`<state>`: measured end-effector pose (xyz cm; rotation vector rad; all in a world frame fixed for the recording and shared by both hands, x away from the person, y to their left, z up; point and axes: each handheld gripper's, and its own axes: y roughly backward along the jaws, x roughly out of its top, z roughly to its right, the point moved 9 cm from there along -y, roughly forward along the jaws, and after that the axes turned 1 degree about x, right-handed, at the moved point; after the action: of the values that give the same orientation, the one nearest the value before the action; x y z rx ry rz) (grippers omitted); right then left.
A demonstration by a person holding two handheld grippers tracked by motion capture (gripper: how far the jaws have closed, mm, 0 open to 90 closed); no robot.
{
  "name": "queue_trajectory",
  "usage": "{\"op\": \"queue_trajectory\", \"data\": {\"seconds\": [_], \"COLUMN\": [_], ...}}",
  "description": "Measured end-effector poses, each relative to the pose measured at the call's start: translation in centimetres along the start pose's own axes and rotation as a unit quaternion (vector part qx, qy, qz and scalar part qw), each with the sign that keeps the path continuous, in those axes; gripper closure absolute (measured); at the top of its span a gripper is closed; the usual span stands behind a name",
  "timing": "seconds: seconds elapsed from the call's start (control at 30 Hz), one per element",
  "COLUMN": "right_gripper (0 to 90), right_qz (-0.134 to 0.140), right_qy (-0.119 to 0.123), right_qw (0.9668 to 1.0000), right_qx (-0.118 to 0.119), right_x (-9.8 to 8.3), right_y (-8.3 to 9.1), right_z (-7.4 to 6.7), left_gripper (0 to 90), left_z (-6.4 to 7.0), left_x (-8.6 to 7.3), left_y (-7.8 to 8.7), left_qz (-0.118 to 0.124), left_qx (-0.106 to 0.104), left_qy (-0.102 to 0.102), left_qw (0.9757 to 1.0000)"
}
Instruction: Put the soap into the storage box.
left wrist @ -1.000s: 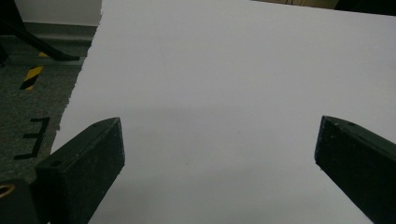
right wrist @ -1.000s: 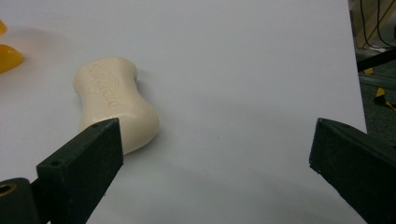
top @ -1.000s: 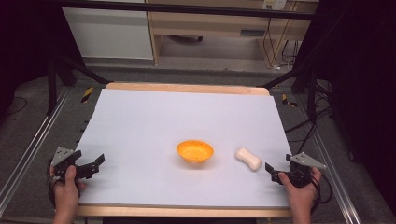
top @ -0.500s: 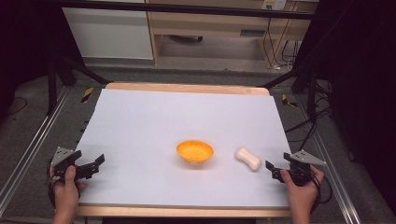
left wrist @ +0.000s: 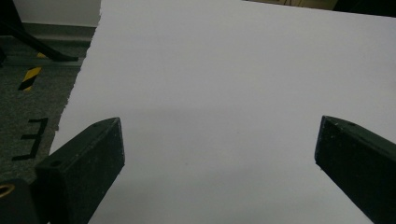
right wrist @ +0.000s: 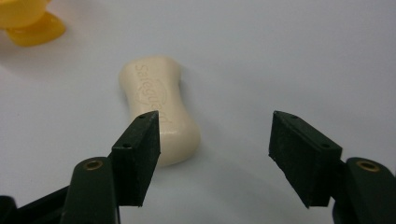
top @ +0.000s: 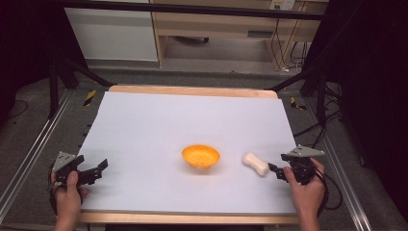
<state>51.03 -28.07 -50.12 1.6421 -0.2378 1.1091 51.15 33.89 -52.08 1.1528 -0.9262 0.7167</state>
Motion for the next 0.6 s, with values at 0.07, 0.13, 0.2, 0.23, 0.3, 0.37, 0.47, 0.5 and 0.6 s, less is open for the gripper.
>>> {"op": "queue_trajectory", "data": {"seconds": [0.07, 0.13, 0.2, 0.23, 0.3, 0.37, 0.47, 0.5, 0.6], "right_gripper": [31.5, 30.1, 28.9, 28.9, 25.8, 25.0, 24.7, 24.7, 24.7], "right_qz": [-0.013, -0.035, -0.059, -0.059, -0.086, -0.089, -0.099, -0.104, -0.115], "right_qy": [0.001, 0.020, 0.033, 0.033, 0.042, 0.044, 0.048, 0.050, 0.051], "right_qw": [0.9999, 0.9992, 0.9977, 0.9977, 0.9954, 0.9951, 0.9939, 0.9933, 0.9918], "right_qx": [0.001, 0.003, -0.005, -0.005, 0.000, 0.001, 0.010, 0.011, 0.020], "right_x": [0.0, 0.0, 0.3, 0.3, 0.5, 0.7, 1.3, 1.4, 1.5], "right_y": [-0.1, -0.5, -0.9, -0.9, -1.4, -1.5, -1.7, -1.7, -2.0], "right_z": [-0.3, -0.6, -0.6, -0.6, -0.7, -0.7, -0.8, -0.8, -1.1], "left_gripper": [1.1, 1.0, 1.0, 1.1, 1.1, 1.1, 1.1, 1.1, 1.1], "left_z": [0.0, 0.0, 0.0, 0.0, 0.0, 0.0, 0.0, 0.0, 0.0], "left_x": [0.0, 0.0, 0.0, 0.0, 0.0, 0.0, 0.0, 0.0, 0.0], "left_y": [0.0, 0.0, 0.0, 0.0, 0.0, 0.0, 0.0, 0.0, 0.0], "left_qz": [0.000, -0.001, -0.001, -0.001, -0.001, -0.001, -0.001, -0.001, -0.001], "left_qx": [0.001, 0.000, 0.001, 0.001, 0.002, 0.001, 0.001, 0.000, 0.000], "left_qy": [-0.002, -0.001, -0.001, -0.001, -0.003, -0.003, -0.002, -0.001, -0.002], "left_qw": [1.0000, 1.0000, 1.0000, 1.0000, 1.0000, 1.0000, 1.0000, 1.0000, 1.0000]}}
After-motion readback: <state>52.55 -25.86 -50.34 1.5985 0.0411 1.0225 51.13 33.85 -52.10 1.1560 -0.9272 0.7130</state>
